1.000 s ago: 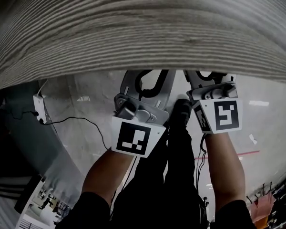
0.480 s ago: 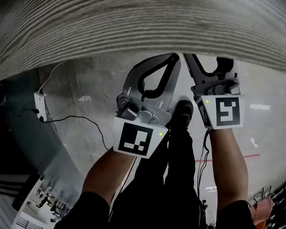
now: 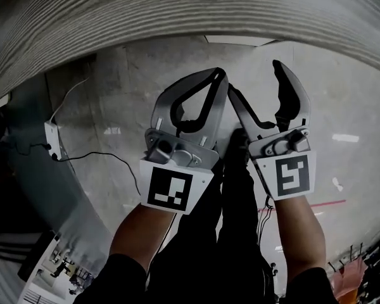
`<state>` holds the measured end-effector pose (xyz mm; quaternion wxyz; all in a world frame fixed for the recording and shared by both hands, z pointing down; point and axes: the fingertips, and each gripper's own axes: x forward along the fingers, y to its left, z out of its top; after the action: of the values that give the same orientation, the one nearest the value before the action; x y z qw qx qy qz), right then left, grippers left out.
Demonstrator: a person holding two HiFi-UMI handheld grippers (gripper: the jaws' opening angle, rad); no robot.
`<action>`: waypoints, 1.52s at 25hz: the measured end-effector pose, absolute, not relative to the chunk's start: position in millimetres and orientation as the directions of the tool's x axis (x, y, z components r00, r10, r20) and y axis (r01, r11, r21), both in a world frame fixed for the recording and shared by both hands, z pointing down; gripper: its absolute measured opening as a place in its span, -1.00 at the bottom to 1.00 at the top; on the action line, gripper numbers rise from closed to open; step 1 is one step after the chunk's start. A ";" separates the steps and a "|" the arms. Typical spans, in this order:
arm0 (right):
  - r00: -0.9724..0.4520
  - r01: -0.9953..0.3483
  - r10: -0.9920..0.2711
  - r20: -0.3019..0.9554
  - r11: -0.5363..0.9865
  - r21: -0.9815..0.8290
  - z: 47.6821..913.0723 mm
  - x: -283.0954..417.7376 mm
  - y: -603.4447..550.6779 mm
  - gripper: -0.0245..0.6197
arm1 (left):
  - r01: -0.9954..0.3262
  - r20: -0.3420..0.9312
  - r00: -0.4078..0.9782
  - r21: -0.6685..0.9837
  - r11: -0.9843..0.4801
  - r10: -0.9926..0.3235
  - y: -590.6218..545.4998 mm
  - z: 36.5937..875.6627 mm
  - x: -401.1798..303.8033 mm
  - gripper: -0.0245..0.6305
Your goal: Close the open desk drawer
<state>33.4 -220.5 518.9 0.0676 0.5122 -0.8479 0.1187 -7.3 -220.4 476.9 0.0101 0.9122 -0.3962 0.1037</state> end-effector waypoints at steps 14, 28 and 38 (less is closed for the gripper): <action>-0.546 -0.837 -0.799 0.252 0.512 -0.193 528.2 20.8 -270.5 0.14 | -0.756 0.218 0.630 -0.046 -0.653 -0.745 -227.3 471.6 -20.9 -0.90; -0.670 -0.742 -0.694 0.263 0.624 -0.245 306.1 -20.4 -127.1 -0.15 | -0.732 0.238 0.667 0.033 -0.681 -0.706 -156.7 293.7 -58.8 -0.90; -0.716 -0.698 -0.647 0.262 0.671 -0.250 110.3 -34.1 -31.1 -0.86 | -0.703 0.249 0.701 0.081 -0.707 -0.669 -43.4 104.3 -90.3 -0.90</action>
<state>-34.1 -31.1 110.3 0.0756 0.3692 -0.9110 0.1677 -90.3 -43.4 104.3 0.0851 0.9182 -0.3734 0.1010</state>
